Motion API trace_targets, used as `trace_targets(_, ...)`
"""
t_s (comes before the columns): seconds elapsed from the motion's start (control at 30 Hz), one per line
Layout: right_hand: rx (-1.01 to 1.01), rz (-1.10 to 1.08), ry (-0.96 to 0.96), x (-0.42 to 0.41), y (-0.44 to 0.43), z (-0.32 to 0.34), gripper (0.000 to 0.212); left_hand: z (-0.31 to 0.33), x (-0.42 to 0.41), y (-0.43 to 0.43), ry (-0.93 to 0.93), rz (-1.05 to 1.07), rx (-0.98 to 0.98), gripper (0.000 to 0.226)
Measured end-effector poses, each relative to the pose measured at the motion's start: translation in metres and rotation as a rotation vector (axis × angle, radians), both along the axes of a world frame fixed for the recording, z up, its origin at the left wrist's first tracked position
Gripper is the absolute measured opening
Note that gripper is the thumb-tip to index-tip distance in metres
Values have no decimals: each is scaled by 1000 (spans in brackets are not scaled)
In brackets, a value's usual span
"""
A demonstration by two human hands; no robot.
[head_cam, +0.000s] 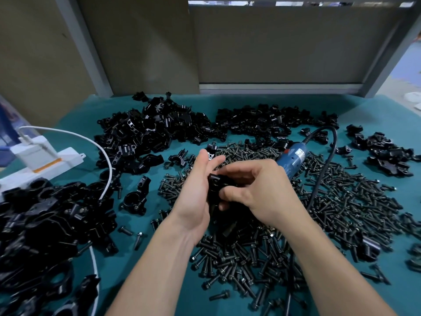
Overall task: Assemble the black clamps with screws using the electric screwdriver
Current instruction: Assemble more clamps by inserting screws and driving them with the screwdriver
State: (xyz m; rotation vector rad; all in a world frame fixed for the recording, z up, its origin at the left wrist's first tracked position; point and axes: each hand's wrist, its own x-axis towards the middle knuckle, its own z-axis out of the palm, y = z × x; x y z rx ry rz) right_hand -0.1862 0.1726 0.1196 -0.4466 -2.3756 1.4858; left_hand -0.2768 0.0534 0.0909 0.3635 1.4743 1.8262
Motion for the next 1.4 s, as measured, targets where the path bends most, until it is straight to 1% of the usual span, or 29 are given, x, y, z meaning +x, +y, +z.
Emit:
trace_targets(0.07,-24,30,-7,1,2,0,34,0,1,1,-38,2,17,73)
trace_targets(0.13,-1,58,-12,1,1,0,37,1,-1,-1,-87,26,33,75)
trace_targets(0.23,50,20,24,1,-2,0,40,6,-2,-3,-142,63,56,71)
trace_targets(0.27,39,-8,49,1,-2,1,39,7,-2,-3,-148,77,64,66)
trace_targets(0.37,-43,-129,159,0,5,1,38,8,-3,-4,-143,124,145,39)
trace_targets(0.43,-75,-220,229,1,10,1,36,7,-2,-4,-88,80,164,32)
trace_targets(0.5,-62,-290,242,1,10,-1,35,5,-1,-2,-22,32,117,40)
trace_targets(0.57,-34,-314,201,0,6,-2,35,3,-1,0,34,46,83,46)
trace_targets(0.7,-42,-299,149,-1,5,-1,35,-2,-3,0,6,91,135,57)
trace_targets(0.8,-14,-276,118,-1,3,-1,38,-1,-3,0,-15,46,168,47)
trace_targets(0.9,53,-271,120,-1,-1,-2,37,-1,-4,0,-56,34,192,50)
trace_targets(0.97,87,-250,128,-1,-3,-2,39,0,-6,-1,-76,57,217,46)
trace_targets(1.03,145,-206,104,-2,-5,-4,47,0,-8,-1,-78,81,237,36)
trace_targets(1.07,184,-189,75,-3,-6,-5,58,1,-9,-1,-74,88,244,31)
trace_targets(1.1,181,-168,62,-4,-5,-7,68,2,-11,-2,-71,94,250,30)
trace_targets(1.13,128,-151,69,-5,-3,-7,70,3,-12,-4,-75,106,257,32)
trace_targets(1.17,60,-150,86,-5,1,-7,68,5,-15,-5,-87,132,268,35)
trace_targets(1.2,54,-182,100,-5,5,-5,62,5,-18,-7,-109,168,279,38)
trace_targets(1.23,121,-232,91,-7,10,-2,52,6,-21,-10,-141,209,294,40)
trace_targets(1.27,242,-268,26,-10,16,1,42,6,-23,-12,-187,253,317,42)
trace_targets(1.3,373,-257,-87,-15,20,4,33,6,-26,-14,-240,294,346,44)
trace_targets(1.37,632,-137,-355,-29,24,9,26,6,-30,-17,-328,353,408,47)
trace_targets(1.4,710,-83,-438,-38,24,10,25,6,-32,-17,-353,370,431,45)
